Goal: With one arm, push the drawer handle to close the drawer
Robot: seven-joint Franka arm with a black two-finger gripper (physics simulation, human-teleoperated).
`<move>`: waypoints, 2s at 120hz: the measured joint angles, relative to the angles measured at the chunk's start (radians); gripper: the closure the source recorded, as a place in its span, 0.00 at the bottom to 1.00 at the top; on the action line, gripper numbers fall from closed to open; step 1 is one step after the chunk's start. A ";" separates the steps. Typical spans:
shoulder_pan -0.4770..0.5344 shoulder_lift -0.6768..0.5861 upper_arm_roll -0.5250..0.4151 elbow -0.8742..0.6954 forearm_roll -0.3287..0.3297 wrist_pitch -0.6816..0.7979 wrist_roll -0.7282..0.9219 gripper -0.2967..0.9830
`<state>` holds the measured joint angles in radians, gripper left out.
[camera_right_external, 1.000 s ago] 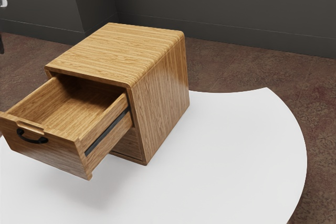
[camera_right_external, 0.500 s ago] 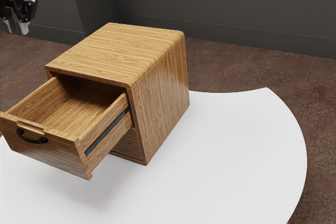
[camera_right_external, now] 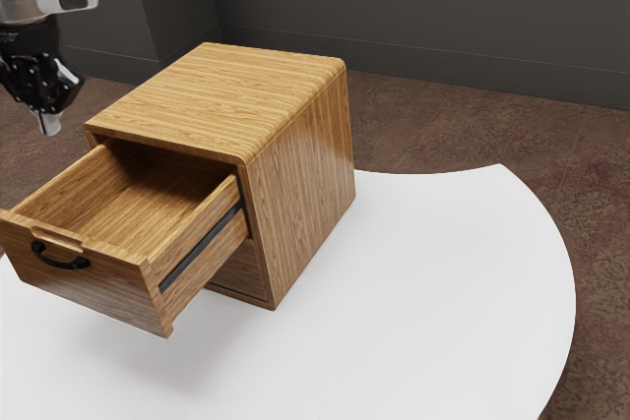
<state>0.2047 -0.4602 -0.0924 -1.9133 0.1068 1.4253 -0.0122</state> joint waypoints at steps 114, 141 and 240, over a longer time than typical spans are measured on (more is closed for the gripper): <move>0.111 -0.308 -0.051 -0.574 -0.123 0.092 -0.045 0.85; 0.114 -0.303 -0.089 -0.587 -0.078 0.181 -0.060 0.85; 0.018 -0.260 -0.087 -0.601 0.007 0.474 -0.076 0.85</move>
<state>0.2230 -0.7199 -0.1797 -2.5146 0.1135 1.8993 -0.0880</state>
